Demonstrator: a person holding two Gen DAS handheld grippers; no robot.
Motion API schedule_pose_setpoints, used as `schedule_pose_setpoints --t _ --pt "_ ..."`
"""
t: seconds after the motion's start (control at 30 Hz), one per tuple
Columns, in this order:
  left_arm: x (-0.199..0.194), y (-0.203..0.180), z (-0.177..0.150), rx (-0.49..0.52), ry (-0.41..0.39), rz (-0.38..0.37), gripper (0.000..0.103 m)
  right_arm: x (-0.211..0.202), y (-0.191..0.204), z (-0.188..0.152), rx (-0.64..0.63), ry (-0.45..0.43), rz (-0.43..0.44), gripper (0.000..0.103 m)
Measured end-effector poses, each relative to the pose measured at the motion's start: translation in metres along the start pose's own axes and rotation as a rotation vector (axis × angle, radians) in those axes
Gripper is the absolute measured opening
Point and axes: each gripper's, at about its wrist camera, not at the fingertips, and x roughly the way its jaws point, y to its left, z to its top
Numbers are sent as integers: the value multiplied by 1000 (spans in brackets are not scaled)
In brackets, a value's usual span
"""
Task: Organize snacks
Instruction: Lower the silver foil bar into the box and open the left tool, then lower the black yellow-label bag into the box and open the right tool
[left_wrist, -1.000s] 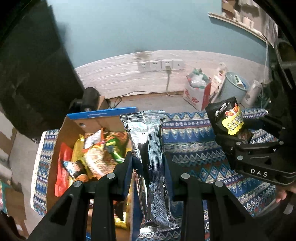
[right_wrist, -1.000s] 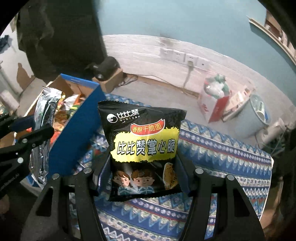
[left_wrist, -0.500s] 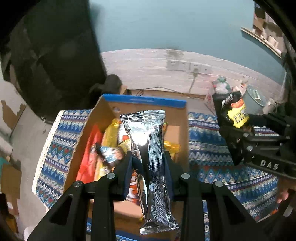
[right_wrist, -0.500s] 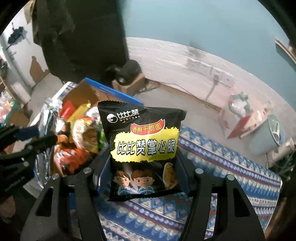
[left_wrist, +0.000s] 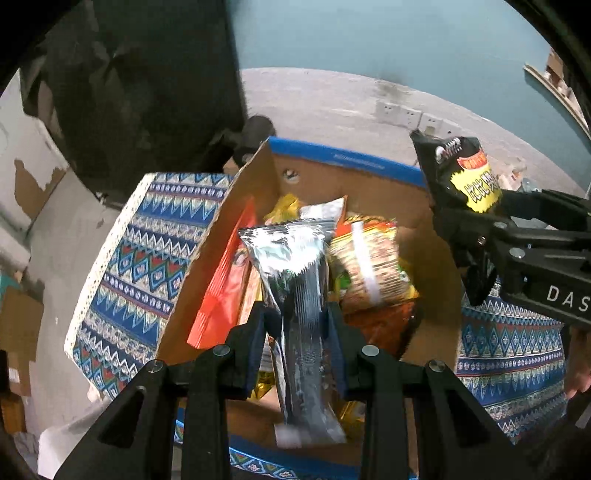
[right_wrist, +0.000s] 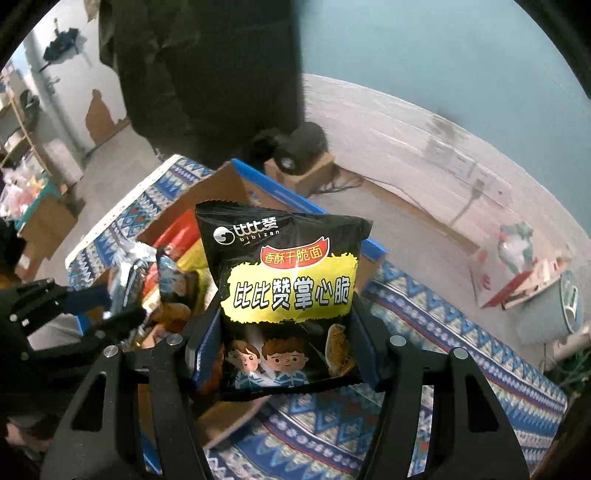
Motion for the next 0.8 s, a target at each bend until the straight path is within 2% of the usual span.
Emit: schedule_pose_setpoints --t 0.1,0.17,0.23,0.33,0.5,0.73,0.8 --pt "3 9 -1 -19 7 10 33 12 8 7 -12 10 10 62" --pt "4 12 0 -23 12 17 39 20 12 11 -5 19 23 62" --pt "3 16 0 -30 13 30 55 25 14 14 2 27 32 62" --pt "-1 19 1 -38 -2 42 63 33 16 18 4 37 39 62" --pt "-5 24 3 -48 -7 54 71 38 17 23 19 43 61 62" --pt "-12 23 4 -44 -7 49 76 29 13 26 47 13 76 65" --pt "-15 23 4 -44 -11 44 76 23 11 27 52 1 77 69"
